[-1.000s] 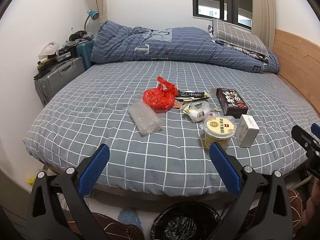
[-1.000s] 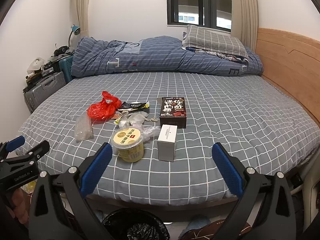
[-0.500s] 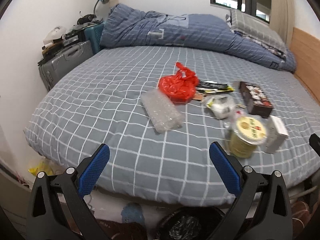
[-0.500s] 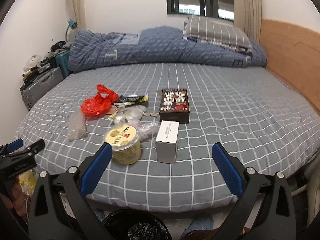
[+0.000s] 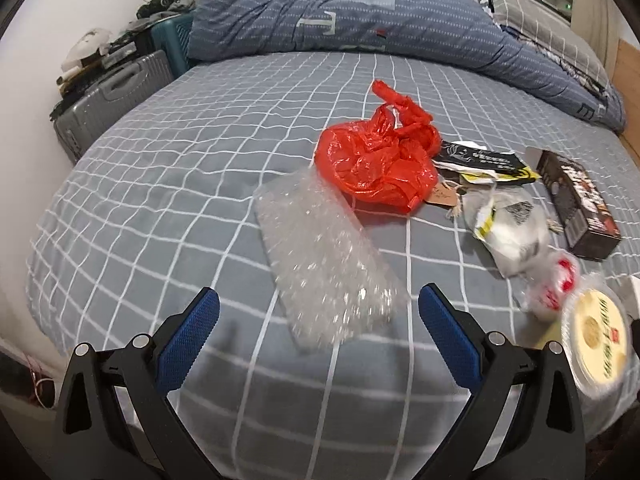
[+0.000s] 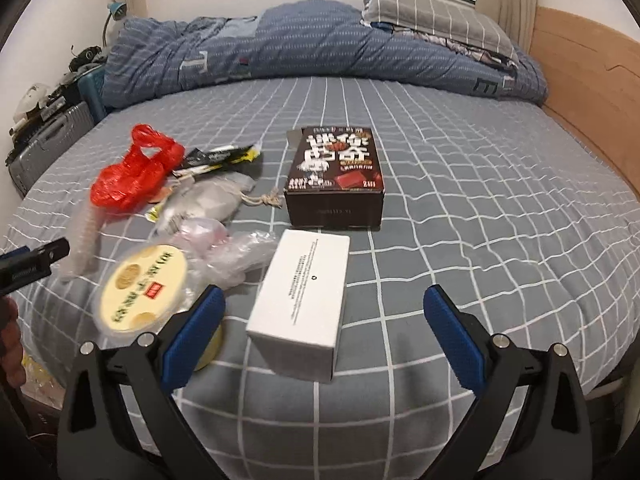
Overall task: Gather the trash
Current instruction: 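Grasp the bubble-wrap sleeve with the left tool while the right tool grasps the white box, then carry the bubble wrap and white box with both tools down over the floor bin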
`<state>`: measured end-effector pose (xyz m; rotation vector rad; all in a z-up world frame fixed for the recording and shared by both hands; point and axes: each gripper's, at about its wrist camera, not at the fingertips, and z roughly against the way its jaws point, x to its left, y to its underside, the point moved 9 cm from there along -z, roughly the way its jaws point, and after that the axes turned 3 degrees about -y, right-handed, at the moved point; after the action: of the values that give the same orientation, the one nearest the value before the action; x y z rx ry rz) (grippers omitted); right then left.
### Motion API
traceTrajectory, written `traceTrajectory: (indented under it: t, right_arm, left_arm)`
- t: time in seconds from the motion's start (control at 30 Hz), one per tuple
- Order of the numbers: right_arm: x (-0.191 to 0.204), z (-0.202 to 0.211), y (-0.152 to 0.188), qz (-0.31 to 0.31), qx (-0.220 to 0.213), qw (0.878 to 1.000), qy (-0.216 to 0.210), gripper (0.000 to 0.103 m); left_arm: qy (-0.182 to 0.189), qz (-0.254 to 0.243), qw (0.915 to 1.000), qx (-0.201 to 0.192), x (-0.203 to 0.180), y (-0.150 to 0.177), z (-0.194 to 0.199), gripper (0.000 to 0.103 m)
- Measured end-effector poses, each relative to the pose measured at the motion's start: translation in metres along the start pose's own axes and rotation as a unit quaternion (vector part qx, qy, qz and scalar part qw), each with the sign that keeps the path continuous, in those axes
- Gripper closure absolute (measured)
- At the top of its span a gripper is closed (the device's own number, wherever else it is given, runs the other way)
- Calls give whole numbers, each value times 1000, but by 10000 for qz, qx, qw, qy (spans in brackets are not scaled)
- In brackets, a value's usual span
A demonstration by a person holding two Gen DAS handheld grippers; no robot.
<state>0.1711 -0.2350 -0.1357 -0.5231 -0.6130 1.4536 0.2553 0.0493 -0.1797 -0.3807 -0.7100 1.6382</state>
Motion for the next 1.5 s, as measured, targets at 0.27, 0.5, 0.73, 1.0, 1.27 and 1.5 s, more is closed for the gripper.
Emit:
traceTrajectory:
  t: [0.27,0.5,0.73,1.0,1.27,1.5]
  right_arm:
    - [-4,-25,10,-92,272,9996,55,18]
    - [-1,-37,16,-134,468,9988,-16,31]
    - [-3,-45,21,-382,638,9969,-237,50]
    - [-5,-36,17,-408,472,9977,-281,63]
    - [-1,-10,8,-304,240,9988,-307,63]
    - [8,23,1,-197,-2,9990,-389,63]
  left_arm:
    - [-222,-16,9995,225,-7,-4,-36,6]
    - [-189,165,9979,599,-5,4,-60,27]
    - [-162,201,9972,703,-3,4,-67,49]
    - [-226,202,9985,463,3,1,-51,82]
    - [18,111,9998,152,-4,6,-6,83]
    - [300,14,9995,31,-10,19,38,83]
